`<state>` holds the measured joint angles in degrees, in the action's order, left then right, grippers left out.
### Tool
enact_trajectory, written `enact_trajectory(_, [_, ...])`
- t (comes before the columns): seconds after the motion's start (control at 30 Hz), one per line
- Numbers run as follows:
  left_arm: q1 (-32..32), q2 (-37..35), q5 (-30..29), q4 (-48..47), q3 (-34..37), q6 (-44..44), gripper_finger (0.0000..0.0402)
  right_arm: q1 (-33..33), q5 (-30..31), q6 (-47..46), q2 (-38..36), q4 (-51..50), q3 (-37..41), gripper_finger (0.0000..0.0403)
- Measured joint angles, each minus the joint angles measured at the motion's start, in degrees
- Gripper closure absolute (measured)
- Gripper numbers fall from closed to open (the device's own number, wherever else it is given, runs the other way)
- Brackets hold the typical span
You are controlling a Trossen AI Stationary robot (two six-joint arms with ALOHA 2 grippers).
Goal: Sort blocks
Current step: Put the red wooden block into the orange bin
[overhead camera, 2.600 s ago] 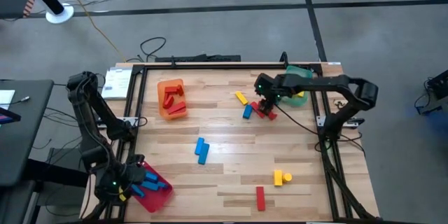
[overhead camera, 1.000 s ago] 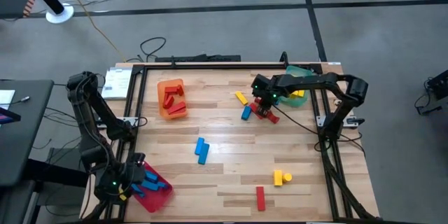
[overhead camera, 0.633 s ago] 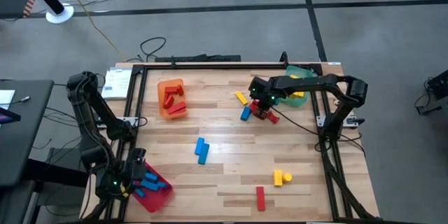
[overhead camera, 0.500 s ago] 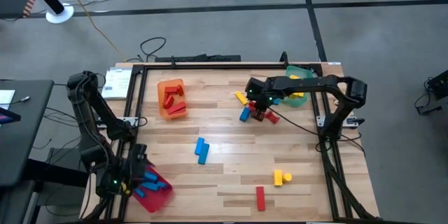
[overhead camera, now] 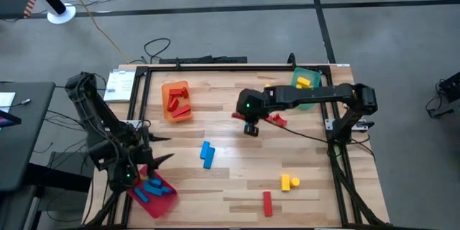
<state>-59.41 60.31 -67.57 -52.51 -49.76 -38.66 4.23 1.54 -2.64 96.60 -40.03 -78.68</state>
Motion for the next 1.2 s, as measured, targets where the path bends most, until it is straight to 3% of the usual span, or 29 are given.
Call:
enact_trajectory(0.2, [2.51,0.00,0.26,10.53,0.04,11.07,0.0150,-7.19,-0.17,1.69,0.00,4.41,-4.05,0.0341])
enact_trajectory(0.43, [8.10,0.00,11.40,34.68,1.26,34.75,0.0150,-13.07,-0.13,1.82,0.00,6.26,-7.39,0.0341])
enact_trajectory(0.53, [11.34,0.00,14.21,39.78,2.22,40.80,0.0150,-15.32,-0.13,1.78,0.00,6.23,-8.33,0.0341])
enact_trajectory(0.83, [24.32,0.00,31.08,42.64,2.43,45.94,0.0150,-20.37,5.09,1.58,0.00,6.67,-9.76,0.0341])
enact_trajectory(1.2, [33.45,0.02,45.99,68.45,10.43,55.92,0.0150,-22.74,10.62,1.92,0.11,9.06,-9.76,0.0341])
